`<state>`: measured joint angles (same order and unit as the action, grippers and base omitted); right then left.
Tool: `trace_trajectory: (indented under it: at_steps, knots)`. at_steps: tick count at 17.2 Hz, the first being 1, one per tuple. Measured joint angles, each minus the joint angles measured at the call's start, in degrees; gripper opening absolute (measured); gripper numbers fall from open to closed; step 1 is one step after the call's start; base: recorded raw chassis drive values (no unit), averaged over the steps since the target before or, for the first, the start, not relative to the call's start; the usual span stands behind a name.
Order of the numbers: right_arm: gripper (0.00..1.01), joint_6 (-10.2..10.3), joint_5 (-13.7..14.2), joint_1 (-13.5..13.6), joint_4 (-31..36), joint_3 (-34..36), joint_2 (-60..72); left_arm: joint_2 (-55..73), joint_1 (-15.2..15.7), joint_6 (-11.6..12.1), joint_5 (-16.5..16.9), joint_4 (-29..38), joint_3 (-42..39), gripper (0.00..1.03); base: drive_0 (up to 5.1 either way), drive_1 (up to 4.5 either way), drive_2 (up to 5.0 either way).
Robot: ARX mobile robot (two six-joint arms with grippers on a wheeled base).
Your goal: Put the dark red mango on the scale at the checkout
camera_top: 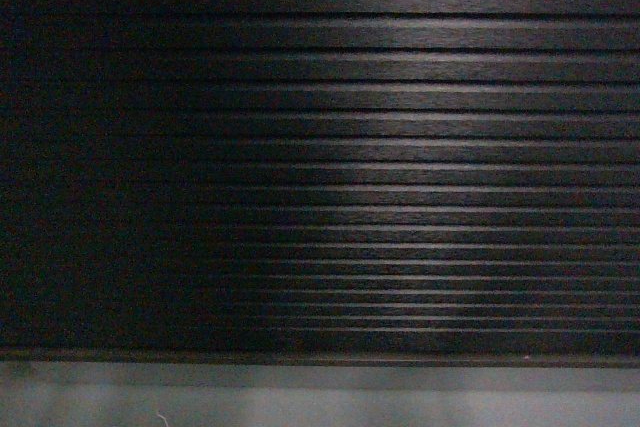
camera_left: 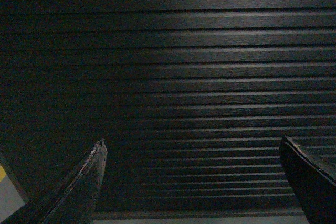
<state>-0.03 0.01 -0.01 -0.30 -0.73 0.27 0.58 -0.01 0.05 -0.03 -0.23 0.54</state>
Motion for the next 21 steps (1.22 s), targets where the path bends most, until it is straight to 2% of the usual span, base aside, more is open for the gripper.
trace_trajectory:
  at_steps: [21]
  knots:
    - [0.98, 0.00, -0.02, 0.00, 0.00, 0.00, 0.00, 0.00, 0.00, 0.00, 0.02, 0.00, 0.00, 0.98, 0.0, 0.00, 0.0]
